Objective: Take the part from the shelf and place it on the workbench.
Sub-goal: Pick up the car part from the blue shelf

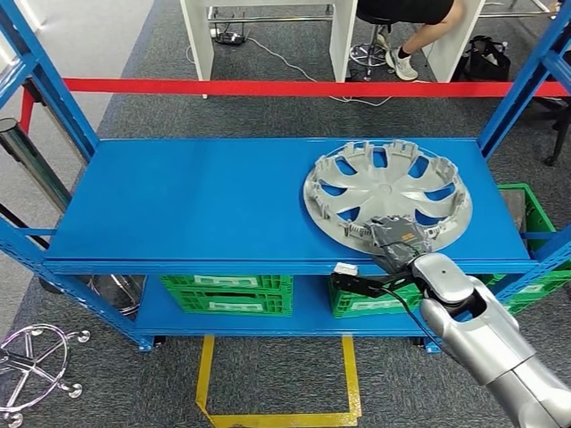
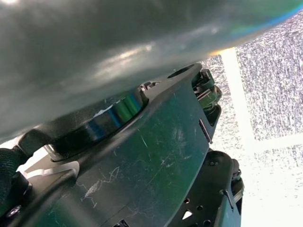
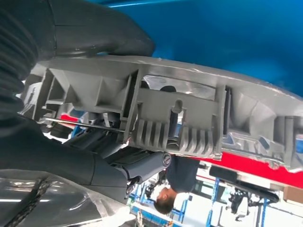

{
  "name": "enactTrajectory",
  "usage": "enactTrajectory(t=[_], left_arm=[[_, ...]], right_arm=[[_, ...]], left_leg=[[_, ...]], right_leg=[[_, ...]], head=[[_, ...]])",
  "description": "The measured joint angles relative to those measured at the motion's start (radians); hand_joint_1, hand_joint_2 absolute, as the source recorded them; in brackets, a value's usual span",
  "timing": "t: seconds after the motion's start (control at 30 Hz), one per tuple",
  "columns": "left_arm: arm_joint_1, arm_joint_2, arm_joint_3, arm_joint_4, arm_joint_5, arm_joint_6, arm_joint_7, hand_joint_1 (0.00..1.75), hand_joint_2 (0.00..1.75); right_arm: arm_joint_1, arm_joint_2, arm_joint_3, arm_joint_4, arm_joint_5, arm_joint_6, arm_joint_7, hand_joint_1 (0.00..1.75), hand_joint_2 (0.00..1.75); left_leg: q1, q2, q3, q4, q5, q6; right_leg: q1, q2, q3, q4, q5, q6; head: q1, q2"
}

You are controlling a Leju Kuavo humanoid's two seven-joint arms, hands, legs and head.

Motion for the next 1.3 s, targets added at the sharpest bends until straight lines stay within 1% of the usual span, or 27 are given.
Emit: enactTrajectory(t=[0.13, 0.2, 0.27, 0.37, 0.43, 0.53, 0.57, 0.6, 0.63, 0.7, 0.73, 0.8, 0.87, 0.9, 0.97, 1.1, 1.3], left_arm=[[0.000, 0.000, 0.000, 0.000, 0.000, 0.000, 0.000, 0.00, 0.00], [0.000, 0.000, 0.000, 0.000, -0.001, -0.001, 0.000, 0.00, 0.00], [0.000, 0.000, 0.001, 0.000, -0.003, 0.000, 0.000, 0.00, 0.00], [0.000, -0.002, 0.002, 0.000, -0.008, 0.004, 0.000, 0.00, 0.00], [-0.001, -0.003, 0.004, 0.000, -0.008, 0.005, 0.000, 0.00, 0.00], [-0.003, -0.005, 0.005, 0.000, -0.008, 0.011, -0.001, 0.00, 0.00], [-0.003, -0.007, 0.005, 0.000, -0.008, 0.021, -0.003, 0.00, 0.00], [-0.002, -0.010, 0.005, 0.000, -0.009, 0.035, -0.006, 0.00, 0.00], [-0.002, -0.015, 0.005, 0.000, -0.012, 0.052, -0.009, 0.00, 0.00], [-0.002, -0.024, 0.005, 0.000, -0.022, 0.077, -0.015, 0.00, 0.00], [-0.003, -0.028, 0.005, 0.000, -0.029, 0.084, -0.018, 0.00, 0.00], [-0.005, -0.032, 0.005, 0.000, -0.040, 0.092, -0.022, 0.00, 0.00], [-0.007, -0.033, 0.005, 0.000, -0.047, 0.095, -0.026, 0.00, 0.00], [-0.007, -0.034, 0.005, 0.000, -0.049, 0.096, -0.028, 0.00, 0.00], [-0.008, -0.034, 0.005, 0.000, -0.052, 0.099, -0.031, 0.00, 0.00], [-0.009, -0.035, 0.005, 0.000, -0.056, 0.109, -0.033, 0.00, 0.00], [-0.009, -0.035, 0.005, 0.000, -0.062, 0.111, -0.033, 0.00, 0.00]], right_arm=[[-0.003, -0.005, 0.006, -0.006, -0.011, 0.013, -0.004, 1.75, 1.75], [-0.002, -0.008, 0.008, -0.006, -0.014, 0.000, -0.007, 1.75, 1.75], [0.011, -0.008, 0.010, -0.011, 0.002, -0.062, -0.011, 1.75, 1.75], [0.054, -0.004, 0.009, -0.032, 0.059, -0.203, -0.015, 1.75, 1.75], [0.078, 0.001, 0.010, -0.048, 0.081, -0.245, -0.014, 1.75, 1.75], [0.100, 0.004, 0.010, -0.064, 0.094, -0.267, -0.017, 1.75, 1.75], [0.110, 0.007, 0.007, -0.070, 0.104, -0.297, -0.024, 1.75, 1.75], [0.125, 0.016, 0.001, -0.079, 0.125, -0.352, -0.036, 1.75, 1.75], [0.148, 0.030, -0.008, -0.094, 0.159, -0.430, -0.053, 1.75, 1.75], [0.204, 0.084, -0.034, -0.156, 0.262, -0.593, -0.103, 1.75, 1.75], [0.232, 0.118, -0.048, -0.205, 0.314, -0.647, -0.141, 1.75, 1.75], [0.272, 0.201, -0.080, -0.329, 0.383, -0.699, -0.259, 1.75, 1.75], [0.294, 0.276, -0.109, -0.444, 0.403, -0.716, -0.364, 1.75, 1.75], [0.299, 0.307, -0.119, -0.489, 0.406, -0.720, -0.390, 1.75, 1.75], [0.305, 0.348, -0.131, -0.561, 0.409, -0.723, -0.400, 1.75, 1.75], [0.311, 0.390, -0.150, -0.646, 0.411, -0.724, -0.392, 1.75, 1.75], [0.315, 0.422, -0.163, -0.712, 0.410, -0.723, -0.392, 1.75, 1.75]], left_leg=[[0.000, 0.000, 0.000, 0.000, 0.000, 0.000], [0.000, 0.000, 0.000, 0.000, 0.000, 0.000], [0.000, 0.000, 0.000, 0.000, 0.000, 0.000], [0.000, -0.001, 0.000, 0.000, 0.000, 0.000], [0.000, 0.000, 0.000, 0.000, 0.000, 0.000], [0.000, -0.001, -0.001, 0.000, 0.000, 0.000], [0.000, -0.001, -0.001, 0.000, 0.000, 0.000], [0.000, -0.001, -0.001, 0.000, 0.000, 0.000], [0.000, -0.001, -0.001, 0.000, 0.000, 0.000], [0.000, 0.000, -0.002, 0.000, 0.000, 0.000], [-0.001, 0.000, -0.003, 0.000, 0.000, 0.000], [0.000, 0.001, -0.003, -0.001, 0.000, 0.000], [0.001, 0.000, -0.002, -0.001, 0.000, 0.000], [0.001, 0.000, -0.002, -0.001, 0.000, 0.000], [0.002, -0.001, -0.002, -0.002, 0.000, 0.000], [0.001, 0.000, -0.002, -0.002, 0.000, 0.000], [0.000, 0.000, -0.002, -0.001, 0.000, 0.000]], right_leg=[[0.000, 0.000, 0.000, 0.000, 0.000, 0.000], [0.000, 0.000, 0.000, 0.000, 0.000, 0.000], [0.000, -0.001, 0.000, 0.000, 0.000, 0.000], [0.000, -0.001, 0.000, 0.000, 0.000, 0.000], [0.000, 0.000, 0.000, 0.000, 0.000, 0.000], [0.000, -0.001, 0.000, 0.000, 0.000, 0.000], [0.000, -0.001, 0.000, 0.000, 0.000, 0.000], [0.000, -0.002, 0.000, 0.000, 0.000, 0.000], [0.000, -0.002, 0.000, 0.000, 0.000, 0.000], [0.000, 0.000, -0.001, 0.000, 0.000, 0.000], [0.001, 0.001, -0.002, 0.000, 0.000, 0.000], [0.001, 0.002, -0.003, 0.000, -0.001, 0.000], [0.001, -0.001, -0.003, 0.000, -0.002, -0.001], [0.002, -0.002, -0.003, 0.000, -0.003, -0.001], [0.002, -0.003, -0.002, 0.000, -0.004, -0.001], [0.001, -0.001, -0.002, 0.000, -0.003, -0.001], [-0.001, 0.000, -0.001, 0.000, -0.001, 0.002]], head=[[0.000, 0.000], [0.000, 0.000], [0.000, 0.000], [0.000, 0.000], [0.000, 0.000], [0.000, 0.000], [0.000, 0.000], [0.000, 0.000], [0.000, 0.000], [0.000, 0.000], [0.000, 0.000], [-0.001, 0.000], [-0.001, 0.000], [-0.001, 0.000], [0.000, 0.000], [0.000, 0.000], [0.000, 0.000]])
